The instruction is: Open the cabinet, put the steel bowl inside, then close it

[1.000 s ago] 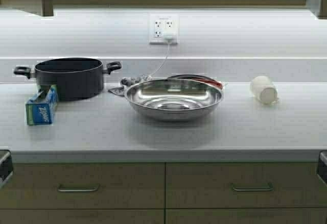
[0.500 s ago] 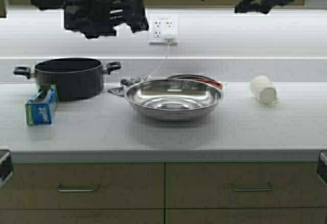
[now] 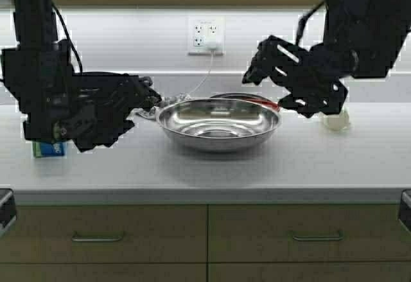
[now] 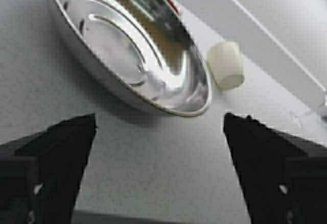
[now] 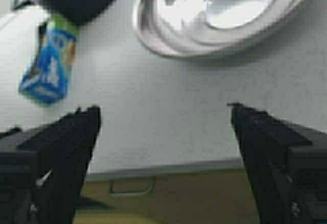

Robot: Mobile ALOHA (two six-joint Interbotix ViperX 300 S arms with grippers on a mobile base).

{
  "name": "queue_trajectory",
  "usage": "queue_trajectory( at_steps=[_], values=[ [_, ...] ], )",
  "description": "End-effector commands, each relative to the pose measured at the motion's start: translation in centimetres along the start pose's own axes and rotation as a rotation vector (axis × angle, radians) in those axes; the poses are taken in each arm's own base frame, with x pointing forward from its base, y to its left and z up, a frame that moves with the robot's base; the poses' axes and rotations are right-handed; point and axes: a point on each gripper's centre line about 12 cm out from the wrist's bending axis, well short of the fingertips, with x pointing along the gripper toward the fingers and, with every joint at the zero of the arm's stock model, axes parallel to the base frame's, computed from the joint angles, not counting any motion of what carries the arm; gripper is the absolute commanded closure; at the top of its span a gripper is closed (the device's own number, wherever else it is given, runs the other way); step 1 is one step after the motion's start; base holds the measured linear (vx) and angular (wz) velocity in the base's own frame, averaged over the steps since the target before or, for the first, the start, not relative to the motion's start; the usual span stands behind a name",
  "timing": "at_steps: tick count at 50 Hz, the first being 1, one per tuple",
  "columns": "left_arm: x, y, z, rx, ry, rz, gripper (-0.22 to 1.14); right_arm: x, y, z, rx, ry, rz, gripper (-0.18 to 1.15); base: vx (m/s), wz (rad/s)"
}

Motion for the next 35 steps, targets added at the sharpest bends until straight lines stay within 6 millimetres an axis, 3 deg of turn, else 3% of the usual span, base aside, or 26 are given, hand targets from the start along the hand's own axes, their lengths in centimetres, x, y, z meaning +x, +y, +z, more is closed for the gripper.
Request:
queue_trajectory(
  at_steps=[1, 10, 35],
  values=[
    [1.6, 1.1, -1.0, -0.058, -0.017, -0.058, -0.11, 1.4, -1.6, -0.5, 0.093, -0.055, 0.076, -0.07, 0.00, 0.00],
    [3.2, 2.4, -1.9, -0.120, -0.011, -0.075, -0.11, 2.7, -5.4, -0.6, 0.220, -0.094, 0.082, -0.07, 0.01, -0.02],
    [3.8, 4.5, -2.0, -0.247, -0.063, -0.058, -0.11, 3.8, -9.2, -0.6, 0.271, -0.120, 0.076, -0.07, 0.09, -0.01]
  ],
)
